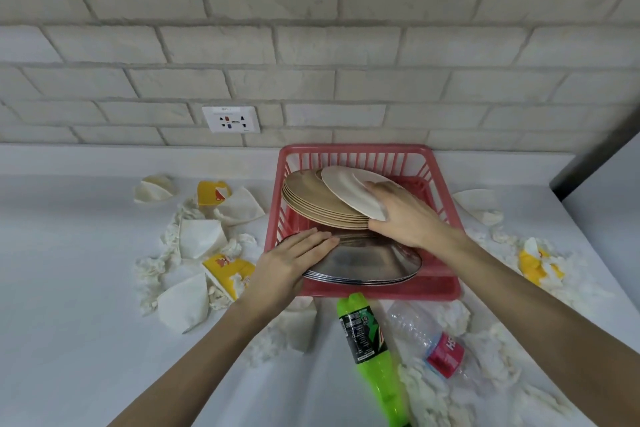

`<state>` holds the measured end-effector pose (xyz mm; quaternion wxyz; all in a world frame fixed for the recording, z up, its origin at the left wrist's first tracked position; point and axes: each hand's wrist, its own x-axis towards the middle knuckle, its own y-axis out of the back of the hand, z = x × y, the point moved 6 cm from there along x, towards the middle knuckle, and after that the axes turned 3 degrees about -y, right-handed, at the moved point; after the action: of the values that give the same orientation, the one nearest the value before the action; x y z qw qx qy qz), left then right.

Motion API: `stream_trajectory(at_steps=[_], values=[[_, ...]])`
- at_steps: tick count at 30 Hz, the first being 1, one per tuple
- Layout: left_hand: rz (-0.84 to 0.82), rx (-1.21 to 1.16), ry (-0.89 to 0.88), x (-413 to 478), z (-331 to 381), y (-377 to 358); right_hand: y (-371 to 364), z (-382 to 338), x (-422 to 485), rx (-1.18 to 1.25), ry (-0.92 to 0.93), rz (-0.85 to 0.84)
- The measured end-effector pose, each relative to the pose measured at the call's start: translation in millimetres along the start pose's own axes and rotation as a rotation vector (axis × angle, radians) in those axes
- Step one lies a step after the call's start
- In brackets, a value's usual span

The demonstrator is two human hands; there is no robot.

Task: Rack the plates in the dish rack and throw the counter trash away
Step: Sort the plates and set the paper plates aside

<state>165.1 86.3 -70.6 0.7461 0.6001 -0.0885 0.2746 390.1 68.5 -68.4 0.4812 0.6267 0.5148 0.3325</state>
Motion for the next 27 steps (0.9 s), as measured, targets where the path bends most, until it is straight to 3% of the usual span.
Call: stream_trajectory(at_steps=[14,22,27], values=[[0.098,-0.197,-0.069,-8,6,61,18,1,-5,0.103,0.028,0.054],[0.336,-0.262,0.158,-19,-16,111,8,5,-2,0.143,0.028,0.065],[0.500,-0.380,0.483,-32,-35,128,-4,17,2,0.157,0.008,0.123]])
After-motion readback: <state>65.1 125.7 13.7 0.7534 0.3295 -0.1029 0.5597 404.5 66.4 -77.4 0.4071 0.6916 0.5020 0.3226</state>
